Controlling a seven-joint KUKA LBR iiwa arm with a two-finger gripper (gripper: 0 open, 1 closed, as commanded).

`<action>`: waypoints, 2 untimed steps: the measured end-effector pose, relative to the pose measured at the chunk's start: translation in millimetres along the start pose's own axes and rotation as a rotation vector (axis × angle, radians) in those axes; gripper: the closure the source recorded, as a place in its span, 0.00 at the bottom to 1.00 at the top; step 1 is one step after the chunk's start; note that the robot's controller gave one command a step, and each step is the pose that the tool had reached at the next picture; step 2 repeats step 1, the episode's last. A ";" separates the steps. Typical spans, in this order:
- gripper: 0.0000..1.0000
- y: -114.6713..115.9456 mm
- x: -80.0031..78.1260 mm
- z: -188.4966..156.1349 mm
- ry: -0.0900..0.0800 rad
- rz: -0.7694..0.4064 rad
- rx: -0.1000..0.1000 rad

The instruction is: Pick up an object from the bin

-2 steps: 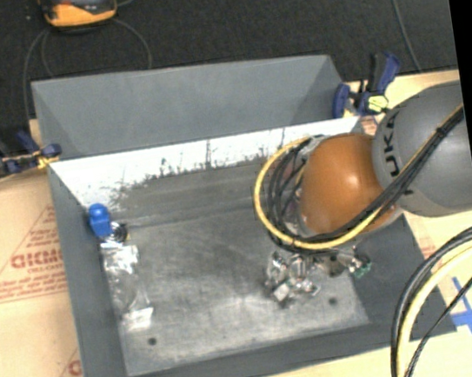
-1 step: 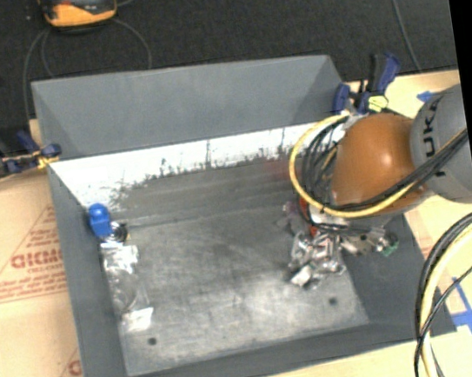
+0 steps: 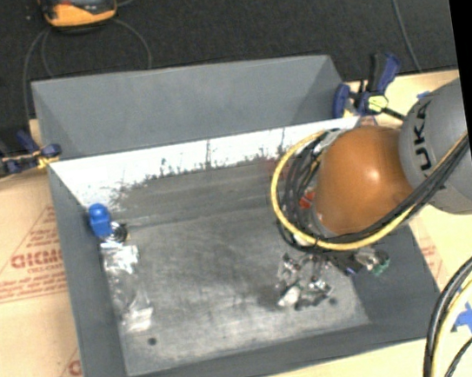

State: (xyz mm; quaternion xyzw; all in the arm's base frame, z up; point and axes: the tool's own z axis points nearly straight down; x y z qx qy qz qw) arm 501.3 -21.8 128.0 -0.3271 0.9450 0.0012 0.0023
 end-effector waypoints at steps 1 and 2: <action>1.00 1.4 -13.4 -121.0 -0.004 0.001 0.009; 1.00 1.4 -13.4 -121.0 -0.004 0.001 0.009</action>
Offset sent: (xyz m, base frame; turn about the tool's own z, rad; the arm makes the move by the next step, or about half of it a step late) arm 0.0067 0.0096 0.1161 -0.0019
